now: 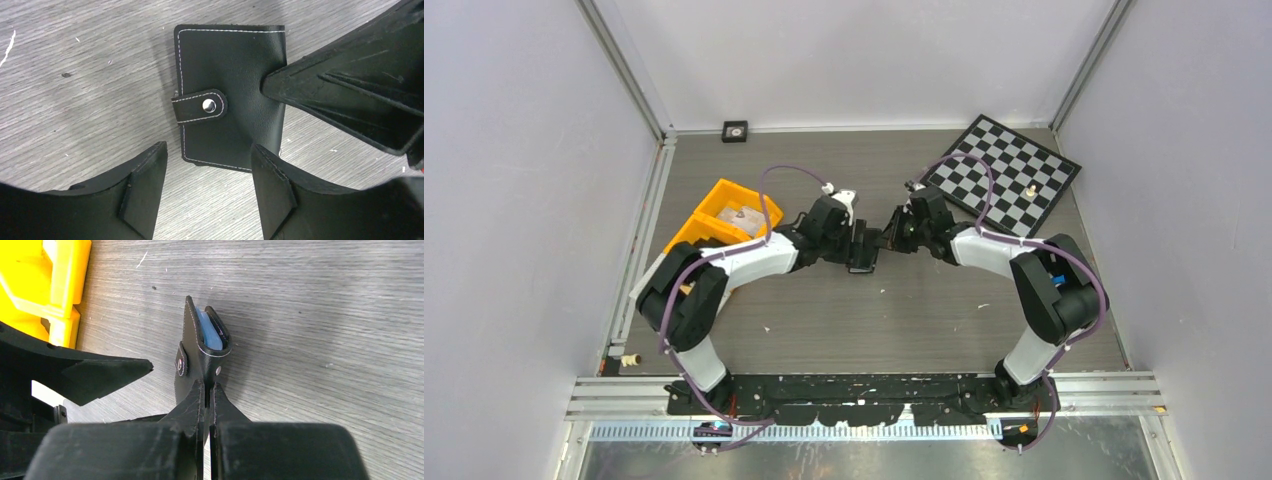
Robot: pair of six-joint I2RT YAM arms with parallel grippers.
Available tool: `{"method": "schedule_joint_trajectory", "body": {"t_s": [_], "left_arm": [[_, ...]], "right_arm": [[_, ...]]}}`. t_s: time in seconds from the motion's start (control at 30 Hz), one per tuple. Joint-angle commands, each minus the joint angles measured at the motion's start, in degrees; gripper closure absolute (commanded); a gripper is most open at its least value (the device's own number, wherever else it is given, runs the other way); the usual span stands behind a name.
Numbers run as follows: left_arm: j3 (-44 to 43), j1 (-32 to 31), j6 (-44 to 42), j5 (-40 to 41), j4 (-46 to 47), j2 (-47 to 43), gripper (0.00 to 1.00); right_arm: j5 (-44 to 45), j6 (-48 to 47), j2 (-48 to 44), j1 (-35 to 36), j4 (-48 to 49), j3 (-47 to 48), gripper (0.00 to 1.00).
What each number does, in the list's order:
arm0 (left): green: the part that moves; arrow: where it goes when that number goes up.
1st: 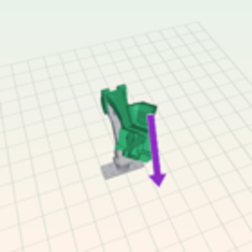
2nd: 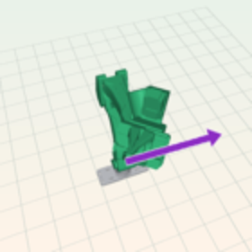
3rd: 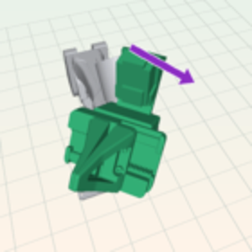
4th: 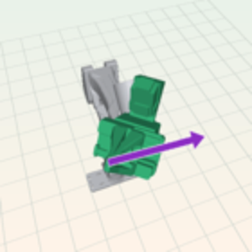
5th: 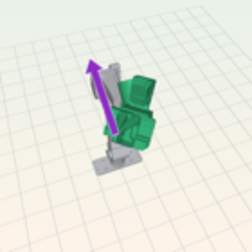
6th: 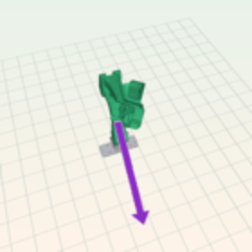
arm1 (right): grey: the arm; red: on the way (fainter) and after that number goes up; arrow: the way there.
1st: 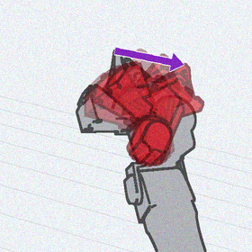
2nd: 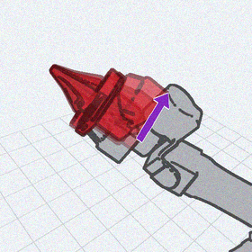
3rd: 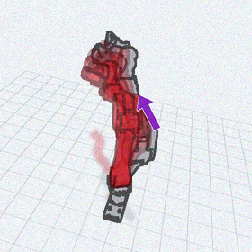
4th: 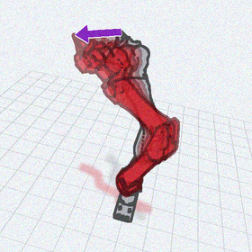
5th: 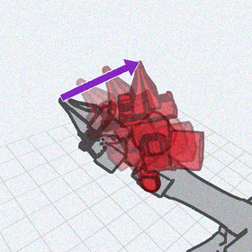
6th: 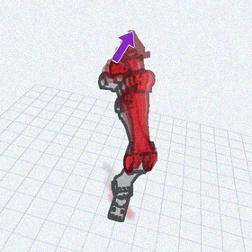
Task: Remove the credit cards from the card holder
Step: Pick up the card holder from the center of the board, then open the card holder at the center of the board.
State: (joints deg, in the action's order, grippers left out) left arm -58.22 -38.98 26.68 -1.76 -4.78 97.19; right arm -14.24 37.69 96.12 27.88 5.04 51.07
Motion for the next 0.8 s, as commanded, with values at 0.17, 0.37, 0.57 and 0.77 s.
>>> {"method": "schedule_joint_trajectory", "body": {"t_s": [0.17,0.37,0.57,0.77], "left_arm": [[-8.35,-1.05,-4.42,9.04,-7.80,7.27,0.45],[-12.19,0.23,-1.52,13.35,-14.42,10.91,0.67],[-9.23,4.80,2.48,7.83,-12.57,9.53,0.73],[-8.58,7.78,4.39,3.88,-12.64,10.21,0.77]], "right_arm": [[-0.60,0.02,-1.77,1.74,1.00,1.35,0.99],[-0.32,0.08,-1.14,1.83,0.14,1.87,1.00],[1.72,-0.25,-1.19,1.79,-1.78,2.42,1.00],[2.40,-0.32,-1.19,1.77,-2.13,2.46,1.00]]}}
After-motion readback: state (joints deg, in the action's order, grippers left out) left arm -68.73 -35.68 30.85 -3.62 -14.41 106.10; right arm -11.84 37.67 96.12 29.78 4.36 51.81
